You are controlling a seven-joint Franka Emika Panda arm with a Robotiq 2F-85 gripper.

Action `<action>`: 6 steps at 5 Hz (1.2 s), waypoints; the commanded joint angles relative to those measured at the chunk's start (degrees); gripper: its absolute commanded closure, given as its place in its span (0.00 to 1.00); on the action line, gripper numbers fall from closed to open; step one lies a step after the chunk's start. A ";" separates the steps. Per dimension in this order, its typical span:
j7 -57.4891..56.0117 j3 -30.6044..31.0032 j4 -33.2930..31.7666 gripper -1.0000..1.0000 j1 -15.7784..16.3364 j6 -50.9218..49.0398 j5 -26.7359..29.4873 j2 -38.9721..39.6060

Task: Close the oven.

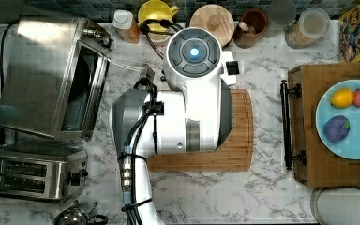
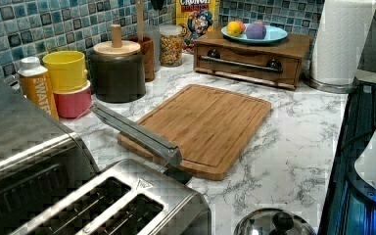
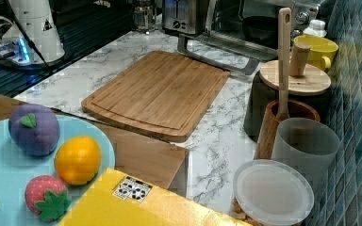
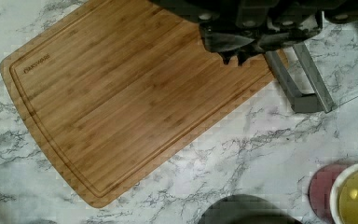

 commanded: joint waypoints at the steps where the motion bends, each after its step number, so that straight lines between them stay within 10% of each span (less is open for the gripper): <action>1: -0.36 0.07 0.03 1.00 0.04 0.15 0.06 0.12; 6: -37.12 2.01 -30.52 1.00 0.25 33.71 37.29 -3.85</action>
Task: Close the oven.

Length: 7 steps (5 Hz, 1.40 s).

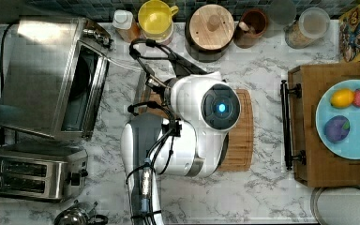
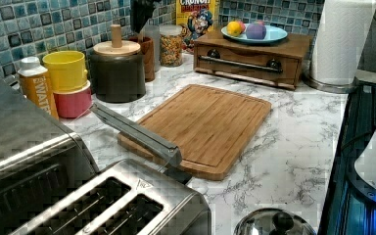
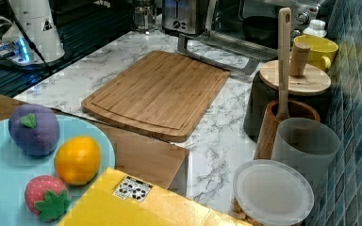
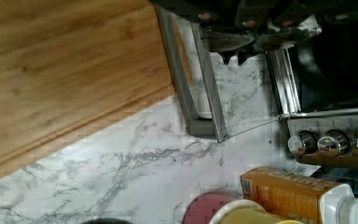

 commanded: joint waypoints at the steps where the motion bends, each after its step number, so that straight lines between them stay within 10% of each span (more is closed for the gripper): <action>1: -20.98 1.63 -9.13 1.00 1.01 11.77 19.03 6.00; 7: -62.33 6.15 -8.18 1.00 2.25 19.03 49.01 15.89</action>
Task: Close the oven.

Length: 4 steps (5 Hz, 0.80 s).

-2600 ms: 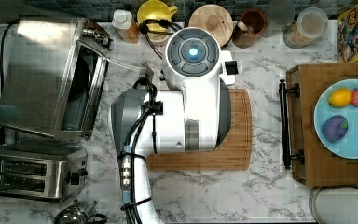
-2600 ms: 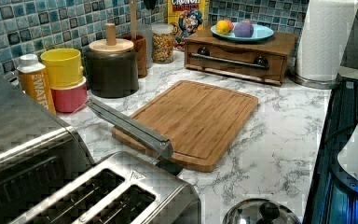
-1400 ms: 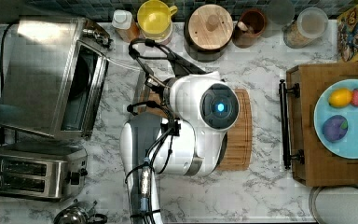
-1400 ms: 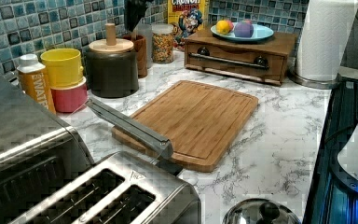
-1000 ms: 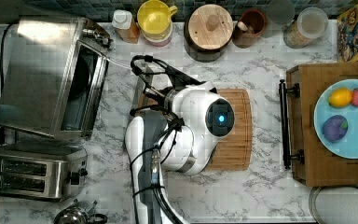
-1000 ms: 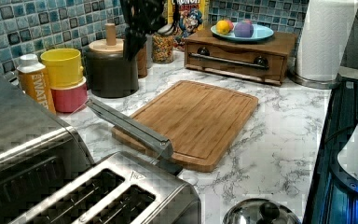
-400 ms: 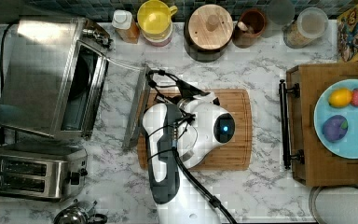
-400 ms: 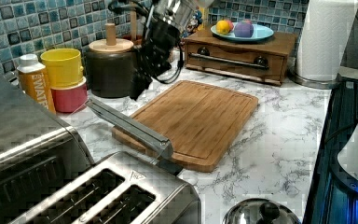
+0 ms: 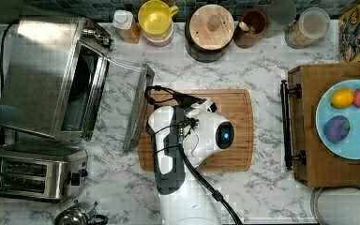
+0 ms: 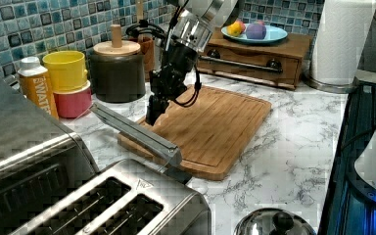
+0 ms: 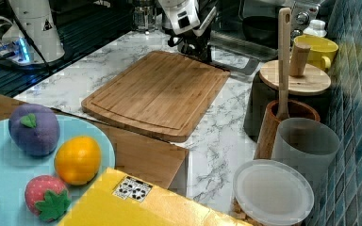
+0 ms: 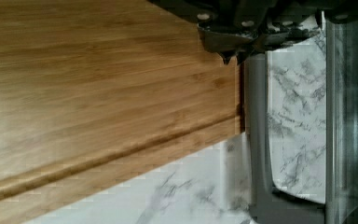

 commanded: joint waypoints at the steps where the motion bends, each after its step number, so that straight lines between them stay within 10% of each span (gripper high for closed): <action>1: -5.96 5.24 5.30 1.00 1.30 1.10 7.08 -0.06; 4: -8.87 6.41 4.11 1.00 -1.32 -1.22 14.41 -5.14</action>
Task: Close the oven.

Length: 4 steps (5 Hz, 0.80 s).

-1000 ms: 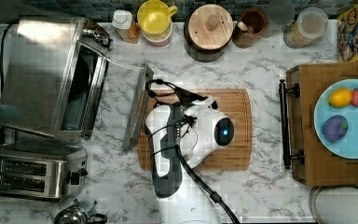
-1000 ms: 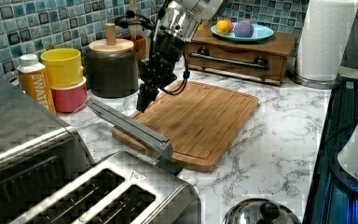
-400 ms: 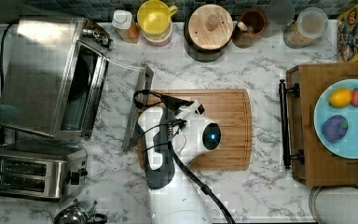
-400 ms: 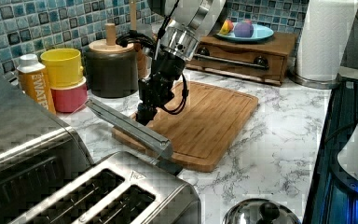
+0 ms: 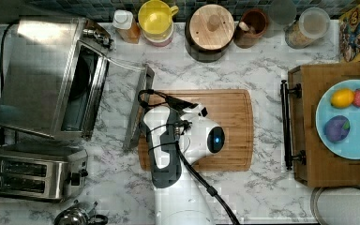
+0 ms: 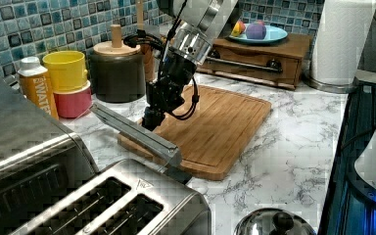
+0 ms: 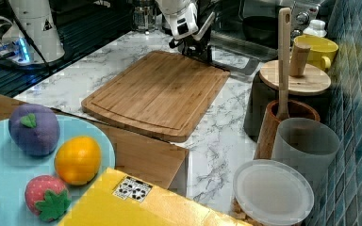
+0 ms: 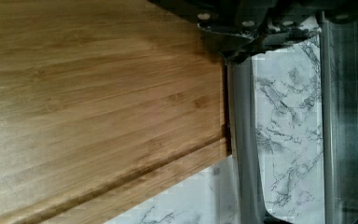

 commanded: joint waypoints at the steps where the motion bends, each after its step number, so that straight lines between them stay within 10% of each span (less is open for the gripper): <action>1: -4.48 2.09 4.81 1.00 0.80 -3.93 4.09 -6.89; 2: 2.22 2.26 8.74 1.00 2.43 -6.07 -4.66 -1.05; 4: 4.45 3.83 9.85 1.00 2.12 -4.32 -1.48 1.28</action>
